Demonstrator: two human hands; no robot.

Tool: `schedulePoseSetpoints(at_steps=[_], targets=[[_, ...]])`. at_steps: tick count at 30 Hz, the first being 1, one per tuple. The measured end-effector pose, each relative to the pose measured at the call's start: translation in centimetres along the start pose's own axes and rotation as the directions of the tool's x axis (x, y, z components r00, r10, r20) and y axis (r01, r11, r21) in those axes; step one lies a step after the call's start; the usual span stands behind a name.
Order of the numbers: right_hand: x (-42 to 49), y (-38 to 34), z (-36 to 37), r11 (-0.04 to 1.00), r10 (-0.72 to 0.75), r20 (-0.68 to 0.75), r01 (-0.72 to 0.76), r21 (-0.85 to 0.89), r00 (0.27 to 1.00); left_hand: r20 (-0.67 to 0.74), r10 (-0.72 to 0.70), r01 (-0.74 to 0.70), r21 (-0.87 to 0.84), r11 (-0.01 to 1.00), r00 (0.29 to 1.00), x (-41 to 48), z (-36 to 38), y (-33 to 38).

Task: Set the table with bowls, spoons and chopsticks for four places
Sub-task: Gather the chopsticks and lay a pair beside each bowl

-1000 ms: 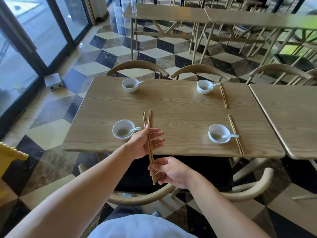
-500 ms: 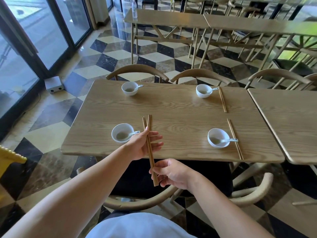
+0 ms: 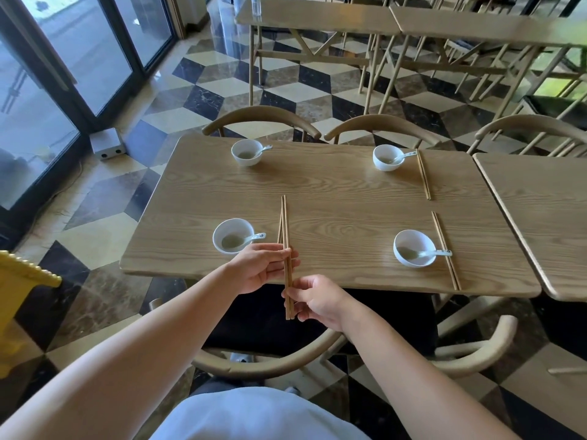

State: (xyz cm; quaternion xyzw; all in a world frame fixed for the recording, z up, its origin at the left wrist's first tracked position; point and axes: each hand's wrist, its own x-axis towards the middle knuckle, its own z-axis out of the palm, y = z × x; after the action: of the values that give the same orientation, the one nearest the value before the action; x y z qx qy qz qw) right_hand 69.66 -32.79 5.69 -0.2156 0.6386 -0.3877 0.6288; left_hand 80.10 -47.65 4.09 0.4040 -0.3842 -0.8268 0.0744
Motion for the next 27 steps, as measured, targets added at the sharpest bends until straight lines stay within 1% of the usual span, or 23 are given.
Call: schedulePoseSetpoints(at_steps=[5,7,9,11,12,14,16,17,19,23,27], targets=[[1.1,-0.9,0.3,0.998,0.007,0.001,-0.007,-0.067,1.0,-0.06,0.03,-0.029,0.007,1.0,0.998,0.8,-0.5,0.4],[1.9,-1.6,0.2,0.988,-0.016,-0.076,0.004,-0.152,0.997,-0.098,0.034,-0.034,0.005,0.999,0.995,1.7,-0.8,1.1],[3.2,-2.6,0.3,0.957,-0.079,-0.226,0.011,-0.289,0.971,-0.13,0.04,-0.04,0.005,0.999,0.991,2.8,-1.1,2.1],[4.7,-4.0,0.6,0.898,-0.181,-0.359,0.005,-0.439,0.916,-0.145,0.047,-0.047,0.007,0.999,0.988,4.2,-1.2,3.5],[5.6,-4.8,0.9,0.855,-0.239,-0.399,-0.003,-0.518,0.885,-0.157,0.05,-0.05,0.003,0.999,0.986,4.9,-1.2,4.2],[7.7,-6.4,1.6,0.738,-0.332,-0.432,-0.054,-0.672,0.839,-0.193,0.056,-0.055,0.008,0.998,0.98,6.4,-1.1,5.8],[10.0,-8.1,2.0,0.636,-0.356,-0.453,-0.143,-0.758,0.817,-0.221,0.058,-0.049,0.045,0.998,0.974,8.1,-1.4,7.4],[11.2,-8.8,2.0,0.612,-0.354,-0.466,-0.176,-0.771,0.811,-0.226,0.056,-0.043,0.064,0.997,0.973,9.0,-1.7,8.2],[13.6,-10.4,1.8,0.598,-0.343,-0.485,-0.211,-0.773,0.804,-0.227,0.051,-0.032,0.086,0.996,0.973,11.2,-2.6,10.0],[18.9,-13.4,0.9,0.626,-0.304,-0.524,-0.247,-0.739,0.795,-0.194,0.015,0.004,0.1,0.995,0.981,16.5,-4.8,12.8],[24.2,-14.7,-0.2,0.627,-0.228,-0.582,-0.339,-0.701,0.781,-0.15,-0.052,0.068,0.109,0.992,0.987,21.9,-6.7,14.3]])
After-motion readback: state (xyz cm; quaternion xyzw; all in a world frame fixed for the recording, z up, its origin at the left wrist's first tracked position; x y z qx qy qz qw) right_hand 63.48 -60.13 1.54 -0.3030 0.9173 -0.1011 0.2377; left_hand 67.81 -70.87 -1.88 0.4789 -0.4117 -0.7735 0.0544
